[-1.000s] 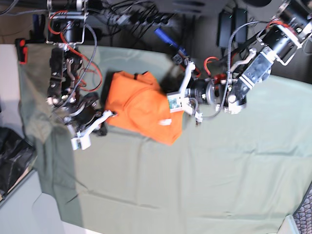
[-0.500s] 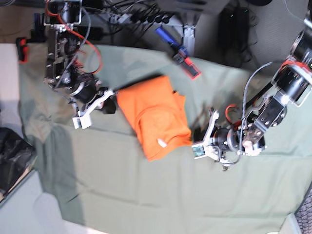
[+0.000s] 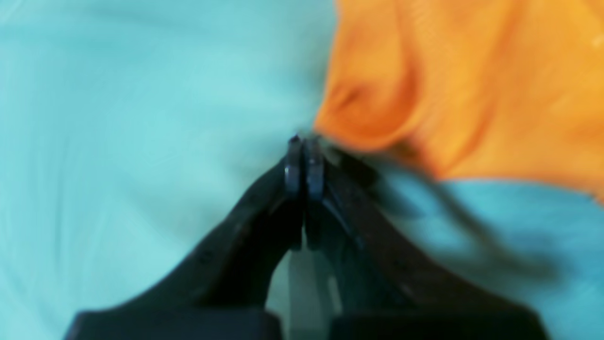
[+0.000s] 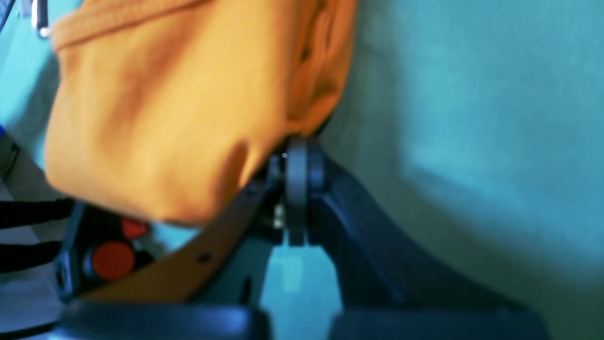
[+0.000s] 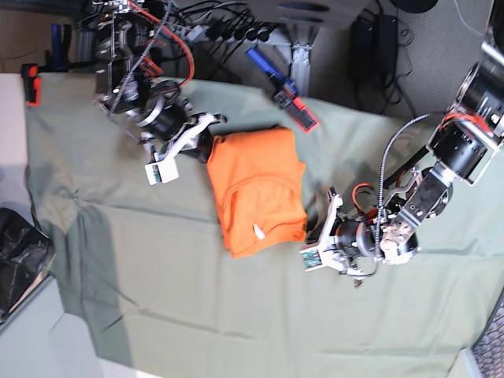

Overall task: Fold the T-shirt properly
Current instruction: 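Press and square the folded bundle's sides with both grippers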

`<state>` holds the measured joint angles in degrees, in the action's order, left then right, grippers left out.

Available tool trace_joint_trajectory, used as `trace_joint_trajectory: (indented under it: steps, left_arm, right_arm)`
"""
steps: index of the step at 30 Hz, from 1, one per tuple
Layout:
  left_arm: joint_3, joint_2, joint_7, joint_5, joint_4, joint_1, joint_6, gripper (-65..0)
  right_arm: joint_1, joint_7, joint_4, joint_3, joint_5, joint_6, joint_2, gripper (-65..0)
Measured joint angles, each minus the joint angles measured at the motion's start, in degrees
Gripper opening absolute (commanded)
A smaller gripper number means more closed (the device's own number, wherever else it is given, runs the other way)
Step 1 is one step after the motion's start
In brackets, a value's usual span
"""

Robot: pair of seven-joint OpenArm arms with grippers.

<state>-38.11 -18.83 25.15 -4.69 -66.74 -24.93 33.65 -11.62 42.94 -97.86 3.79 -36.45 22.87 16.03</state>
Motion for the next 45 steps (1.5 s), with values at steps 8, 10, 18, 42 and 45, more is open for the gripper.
trace_joint_trajectory:
  steps: [8,10,18,42,45]
  left_arm:
    - [5.8,-0.9,1.0,-2.7,0.1,0.0,-0.4,-65.0]
    - [7.8,-0.7,2.5,-5.3,0.1,0.0,-0.4,-65.0]
    - [22.2,-3.8,15.1,-29.0,-1.0,2.6,5.8,-65.0]
    - [24.6,9.0,12.5,-25.9,-5.5,18.6,6.3,-65.0]
    - [24.5,9.4,13.5,-24.0,-5.4,16.7,6.3,-65.0]
  right_arm:
    - [-3.7,0.4,-0.1,0.2,-1.5,0.0,-2.9,-65.0]
    - [-3.8,1.0,-0.3,0.1,-1.1,0.0,-3.1,-65.0]
    - [-3.6,1.7,-3.7,12.4,0.0,0.0,-2.7,-65.0]
    - [0.8,-1.3,1.2,2.3,0.1,0.0,-7.6,-65.0]
    - [-0.2,-1.3,1.2,2.3,0.3,0.0,-9.7,-65.0]
